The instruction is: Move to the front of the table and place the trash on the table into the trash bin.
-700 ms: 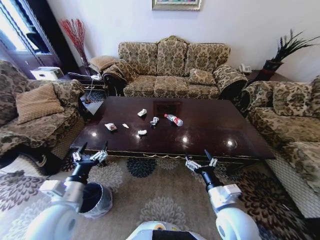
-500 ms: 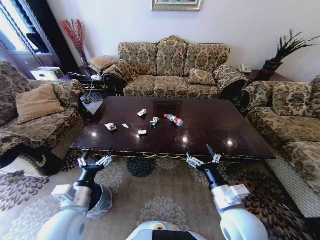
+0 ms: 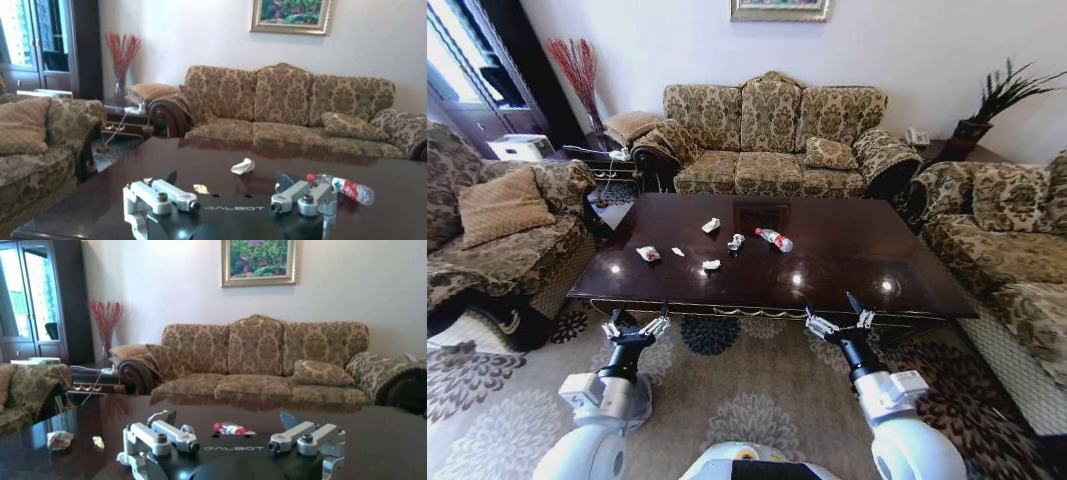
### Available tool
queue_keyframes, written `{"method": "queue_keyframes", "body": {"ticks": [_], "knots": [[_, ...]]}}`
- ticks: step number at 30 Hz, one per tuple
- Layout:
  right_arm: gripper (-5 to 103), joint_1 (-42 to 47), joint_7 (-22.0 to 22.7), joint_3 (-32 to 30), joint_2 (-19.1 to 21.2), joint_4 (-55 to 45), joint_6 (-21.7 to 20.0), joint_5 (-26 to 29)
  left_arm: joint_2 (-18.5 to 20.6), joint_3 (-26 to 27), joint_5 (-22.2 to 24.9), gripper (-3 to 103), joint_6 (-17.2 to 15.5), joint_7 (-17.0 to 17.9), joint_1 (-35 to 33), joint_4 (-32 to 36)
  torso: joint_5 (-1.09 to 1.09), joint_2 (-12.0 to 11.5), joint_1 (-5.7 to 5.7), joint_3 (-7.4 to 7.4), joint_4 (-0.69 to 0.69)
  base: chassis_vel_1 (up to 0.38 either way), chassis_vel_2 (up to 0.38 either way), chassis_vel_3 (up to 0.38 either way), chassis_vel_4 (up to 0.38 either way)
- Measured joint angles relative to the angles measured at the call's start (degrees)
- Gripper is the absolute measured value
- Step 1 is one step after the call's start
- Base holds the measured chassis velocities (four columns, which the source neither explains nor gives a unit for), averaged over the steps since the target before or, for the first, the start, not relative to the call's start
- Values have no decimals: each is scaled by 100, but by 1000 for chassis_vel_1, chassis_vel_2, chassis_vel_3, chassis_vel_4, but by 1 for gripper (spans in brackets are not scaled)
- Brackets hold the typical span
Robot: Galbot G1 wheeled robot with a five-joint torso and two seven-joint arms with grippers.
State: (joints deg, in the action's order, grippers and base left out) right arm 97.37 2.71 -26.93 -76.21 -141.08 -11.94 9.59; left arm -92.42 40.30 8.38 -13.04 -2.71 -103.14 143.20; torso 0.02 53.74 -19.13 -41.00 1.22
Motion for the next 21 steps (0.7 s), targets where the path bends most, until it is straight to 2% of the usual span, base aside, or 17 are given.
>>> {"method": "queue_keyframes", "body": {"ticks": [4, 10, 15, 18, 19, 21], "knots": [[100, -25, -25, -42, 26, 54, 42, 14, 7, 34, -9, 98, 3, 0, -13, 1, -1, 0, 0, 0, 0, 0, 0, 0, 0], [100, -97, -360, -389, 153, 260, 383, -326, 18, 205, -8, 98, 12, 0, 26, 3, -1, 0, 0, 0, 0, 0, 0, 0, 0], [100, -75, -346, -353, 160, 311, 396, -302, 138, 250, -136, 98, 93, -4, 53, -109, 0, 0, 0, 0, 0, 0, 0, 0, 0], [100, -124, -243, -500, 264, 513, 439, -350, 621, 570, -751, 98, 582, -2, 155, -745, -3, 0, 0, 0, 0, 0, 0, 0, 0], [100, -124, -243, -500, 264, 513, 439, -350, 621, 570, -751, 98, 582, -2, 155, -745, -3, 0, 0, 0, 0, 0, 0, 0, 0], [100, -178, -171, -759, 359, 626, 470, -182, 935, 997, -804, 99, 714, 41, 267, -1135, -4, 0, -1, 0, -1, 0, 0, 0, 0]]}}
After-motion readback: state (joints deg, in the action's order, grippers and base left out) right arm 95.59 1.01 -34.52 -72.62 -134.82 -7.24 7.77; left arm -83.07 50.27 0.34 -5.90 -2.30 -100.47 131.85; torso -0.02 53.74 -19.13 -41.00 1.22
